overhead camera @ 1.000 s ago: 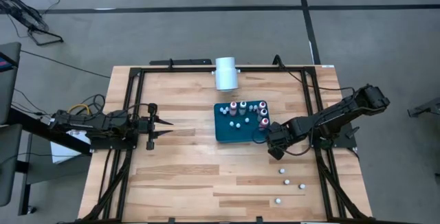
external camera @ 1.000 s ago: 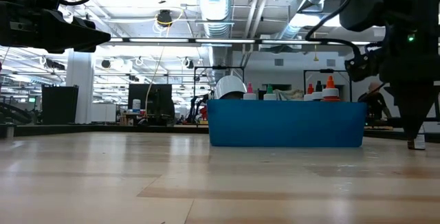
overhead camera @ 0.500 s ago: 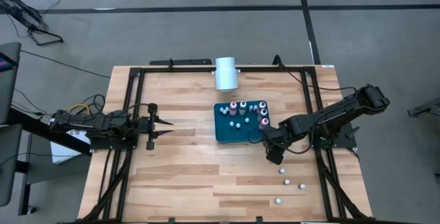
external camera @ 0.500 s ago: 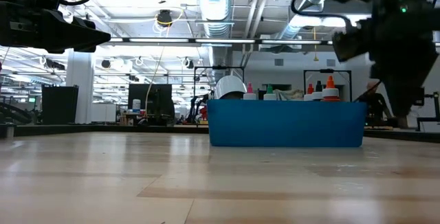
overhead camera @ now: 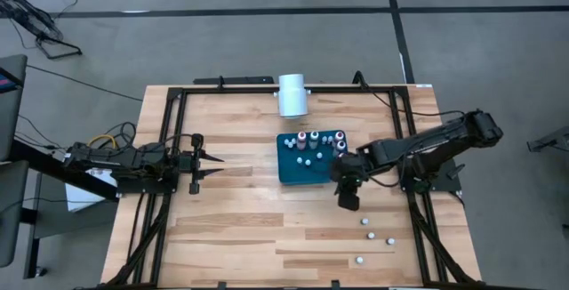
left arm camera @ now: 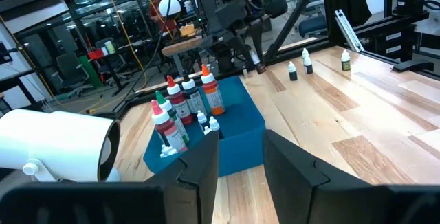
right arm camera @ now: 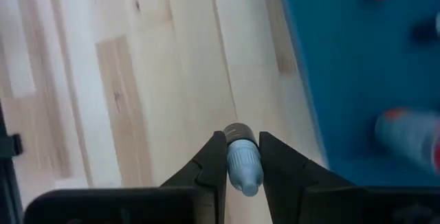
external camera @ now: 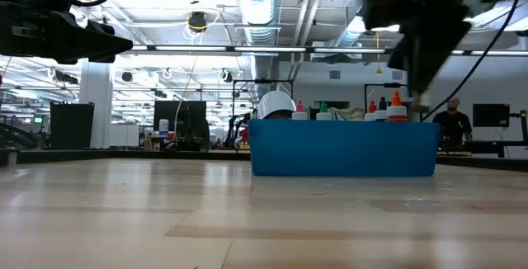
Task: Pick & Place food coloring
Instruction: Put the small brown food coloring bottle into the blue bin
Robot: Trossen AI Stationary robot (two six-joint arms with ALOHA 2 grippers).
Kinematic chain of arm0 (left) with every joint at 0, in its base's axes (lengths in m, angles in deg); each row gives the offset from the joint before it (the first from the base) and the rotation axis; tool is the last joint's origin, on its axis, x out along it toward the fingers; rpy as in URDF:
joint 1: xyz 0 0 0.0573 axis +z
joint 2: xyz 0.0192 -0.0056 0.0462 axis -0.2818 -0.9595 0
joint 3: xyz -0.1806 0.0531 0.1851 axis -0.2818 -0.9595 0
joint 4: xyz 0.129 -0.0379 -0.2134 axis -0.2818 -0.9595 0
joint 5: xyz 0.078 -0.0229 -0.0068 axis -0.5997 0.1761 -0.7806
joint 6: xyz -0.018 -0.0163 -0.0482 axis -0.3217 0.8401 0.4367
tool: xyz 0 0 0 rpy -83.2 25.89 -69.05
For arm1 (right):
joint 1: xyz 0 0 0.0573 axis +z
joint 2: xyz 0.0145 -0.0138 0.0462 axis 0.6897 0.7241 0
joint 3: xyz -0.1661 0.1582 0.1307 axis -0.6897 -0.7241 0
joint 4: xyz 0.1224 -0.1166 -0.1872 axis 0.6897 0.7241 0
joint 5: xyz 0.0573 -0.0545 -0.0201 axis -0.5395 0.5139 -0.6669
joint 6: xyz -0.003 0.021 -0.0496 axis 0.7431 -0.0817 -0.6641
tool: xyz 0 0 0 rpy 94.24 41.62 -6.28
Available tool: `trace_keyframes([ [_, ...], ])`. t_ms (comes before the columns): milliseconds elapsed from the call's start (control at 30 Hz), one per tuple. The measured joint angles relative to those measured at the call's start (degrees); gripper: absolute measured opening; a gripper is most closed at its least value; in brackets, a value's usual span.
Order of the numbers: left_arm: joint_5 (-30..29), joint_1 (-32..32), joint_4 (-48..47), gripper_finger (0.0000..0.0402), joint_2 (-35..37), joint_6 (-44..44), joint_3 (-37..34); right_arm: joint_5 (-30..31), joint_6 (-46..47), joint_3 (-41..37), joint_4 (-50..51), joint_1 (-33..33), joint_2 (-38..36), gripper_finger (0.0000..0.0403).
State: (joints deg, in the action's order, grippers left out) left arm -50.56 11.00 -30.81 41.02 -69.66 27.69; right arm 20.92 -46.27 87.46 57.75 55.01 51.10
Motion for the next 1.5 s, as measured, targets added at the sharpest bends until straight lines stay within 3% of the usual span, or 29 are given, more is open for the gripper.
trace_keyframes([
  [367,0.0,0.0,0.0,0.0105,0.0,0.0,0.0,5.6,-16.0,11.6,1.7,-3.4,9.8,0.0061],
  [567,0.0,0.0,0.0,0.0105,0.0,0.0,0.0,9.2,-20.0,16.4,4.6,-6.3,13.6,0.0061],
  [933,0.0,0.0,0.0,0.0105,0.0,0.0,0.0,10.7,-20.1,16.4,9.0,-11.8,18.3,0.0061],
  [1500,0.0,0.0,0.0,0.0105,0.0,0.0,0.0,11.0,-15.5,9.3,3.3,-13.9,19.0,0.0062],
])
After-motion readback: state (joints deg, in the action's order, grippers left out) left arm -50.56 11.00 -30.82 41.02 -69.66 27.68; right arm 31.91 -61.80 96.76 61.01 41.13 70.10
